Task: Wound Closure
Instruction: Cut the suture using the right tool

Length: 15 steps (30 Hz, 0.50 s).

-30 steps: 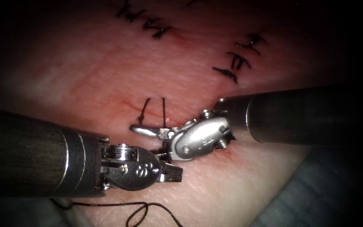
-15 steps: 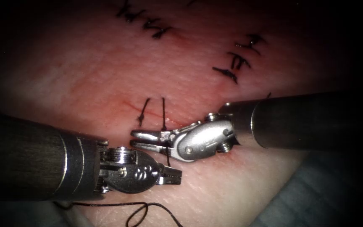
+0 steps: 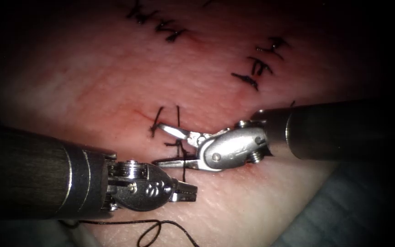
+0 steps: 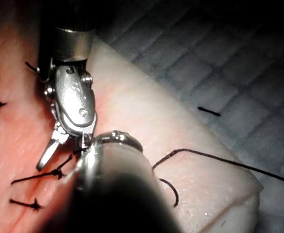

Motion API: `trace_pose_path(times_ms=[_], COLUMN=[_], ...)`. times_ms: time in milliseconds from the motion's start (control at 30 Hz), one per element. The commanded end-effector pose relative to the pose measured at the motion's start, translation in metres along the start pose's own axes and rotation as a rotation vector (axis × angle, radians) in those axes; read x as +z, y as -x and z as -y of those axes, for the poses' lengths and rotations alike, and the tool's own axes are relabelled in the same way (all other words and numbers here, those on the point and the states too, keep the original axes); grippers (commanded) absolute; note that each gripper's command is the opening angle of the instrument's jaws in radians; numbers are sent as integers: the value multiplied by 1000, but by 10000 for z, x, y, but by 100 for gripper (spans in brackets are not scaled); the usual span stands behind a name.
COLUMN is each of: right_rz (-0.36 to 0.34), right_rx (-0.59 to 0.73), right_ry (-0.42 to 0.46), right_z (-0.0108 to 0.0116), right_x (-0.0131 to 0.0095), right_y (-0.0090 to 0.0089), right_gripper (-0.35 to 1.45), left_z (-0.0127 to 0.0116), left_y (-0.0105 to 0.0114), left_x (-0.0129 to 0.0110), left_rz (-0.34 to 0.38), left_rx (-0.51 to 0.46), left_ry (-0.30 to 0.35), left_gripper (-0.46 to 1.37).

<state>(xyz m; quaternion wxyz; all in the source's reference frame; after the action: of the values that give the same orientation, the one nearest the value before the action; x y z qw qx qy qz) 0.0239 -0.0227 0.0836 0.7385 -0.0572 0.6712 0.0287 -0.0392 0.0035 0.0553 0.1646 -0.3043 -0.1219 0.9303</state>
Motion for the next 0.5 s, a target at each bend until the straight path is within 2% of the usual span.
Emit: trace_pose_path(times_ms=[33, 200, 500], right_rz=[-2, -11, -28], right_rx=[4, 1, -7], right_ry=[-12, -22, -44], right_z=[-1, 1, 15], right_x=[-4, -4, 25], right_y=[-1, 0, 2], right_gripper=[144, 144, 144], left_z=[0, 0, 0], left_y=[0, 0, 0], left_x=[0, 0, -1], left_rz=[-1, 0, -1], left_rx=[1, 1, 1], left_ry=[4, 3, 5], left_gripper=[-35, -35, -35])
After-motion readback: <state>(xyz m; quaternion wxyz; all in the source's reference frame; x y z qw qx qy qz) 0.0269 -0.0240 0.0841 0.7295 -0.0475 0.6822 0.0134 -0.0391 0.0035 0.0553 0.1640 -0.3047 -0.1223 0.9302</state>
